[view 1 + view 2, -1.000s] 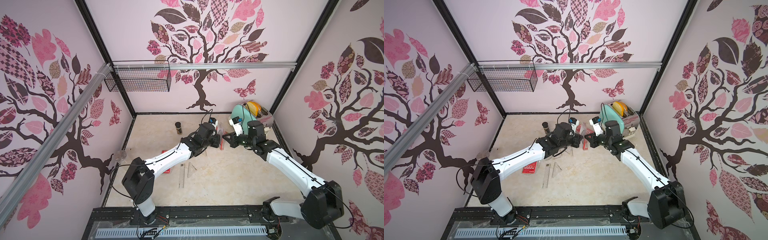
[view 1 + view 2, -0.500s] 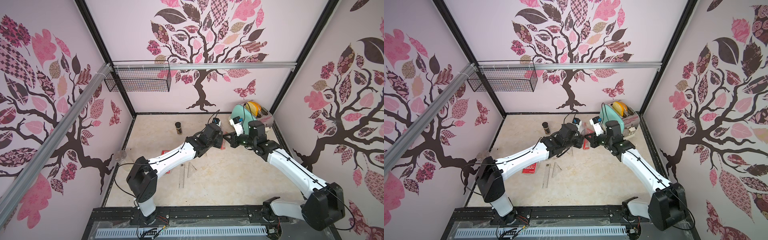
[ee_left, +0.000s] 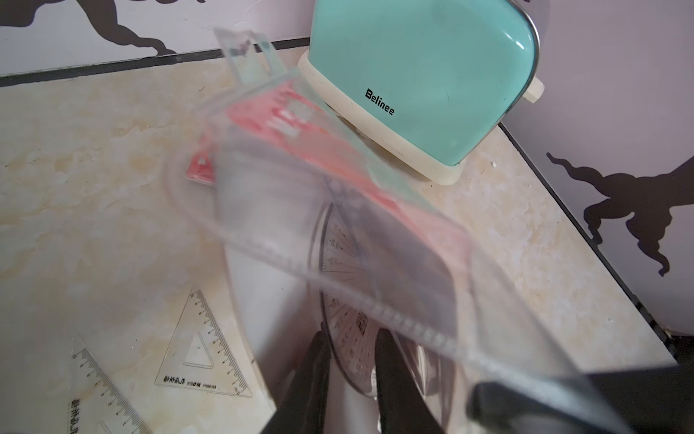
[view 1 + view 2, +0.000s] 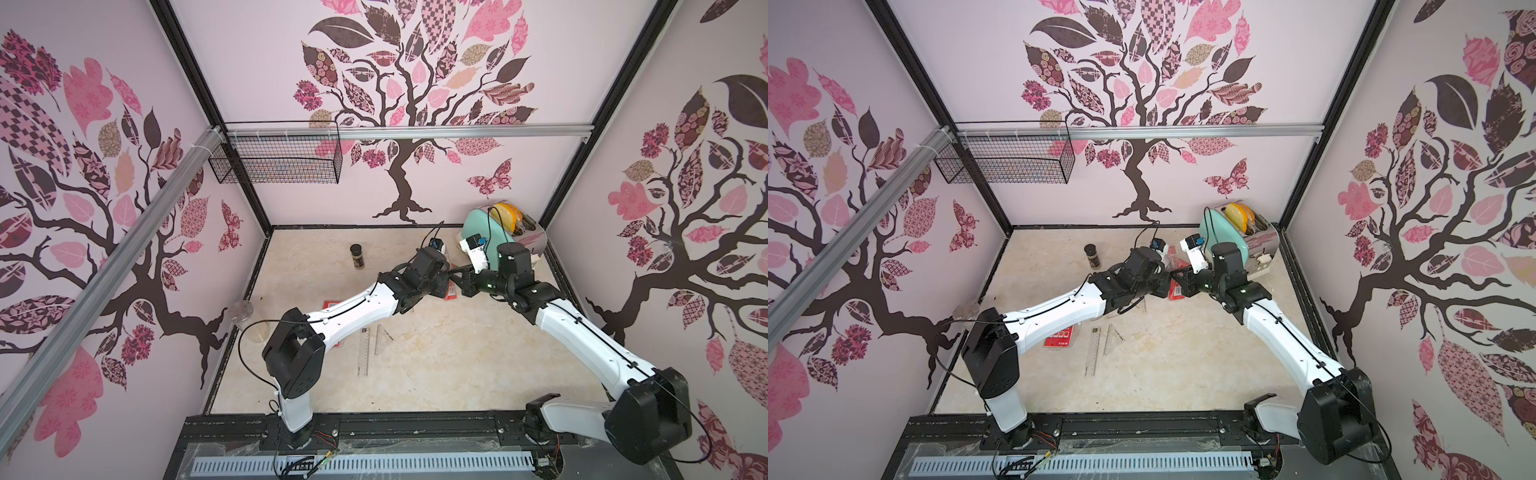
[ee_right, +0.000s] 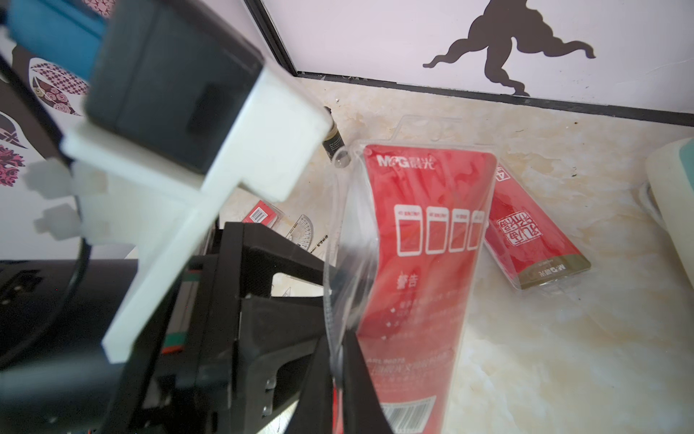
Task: Open the ruler set and take out the ruler
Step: Take out the ruler from the ruler set bag.
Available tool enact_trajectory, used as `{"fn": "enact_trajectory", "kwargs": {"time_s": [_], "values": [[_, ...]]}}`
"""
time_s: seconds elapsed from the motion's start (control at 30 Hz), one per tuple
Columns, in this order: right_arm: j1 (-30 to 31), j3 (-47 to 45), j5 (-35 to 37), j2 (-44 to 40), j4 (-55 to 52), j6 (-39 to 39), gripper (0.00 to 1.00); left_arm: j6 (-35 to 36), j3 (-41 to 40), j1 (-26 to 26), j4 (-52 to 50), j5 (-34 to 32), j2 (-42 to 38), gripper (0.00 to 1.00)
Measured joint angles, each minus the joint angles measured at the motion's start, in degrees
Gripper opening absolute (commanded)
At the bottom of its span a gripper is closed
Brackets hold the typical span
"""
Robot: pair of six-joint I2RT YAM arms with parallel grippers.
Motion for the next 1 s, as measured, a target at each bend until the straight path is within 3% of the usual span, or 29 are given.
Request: {"fn": "enact_trajectory", "kwargs": {"time_s": [0.4, 1.0], "values": [[0.0, -0.2, 1.1, 0.0, -0.4, 0.0, 0.00, -2.2, -2.4, 0.7, 3.8, 2.1, -0.3, 0.00], [0.0, -0.3, 4.4, 2.2, 0.5, -0.5, 0.00, -3.6, -7.6, 2.4, 6.1, 4.5, -10.3, 0.00]]}}
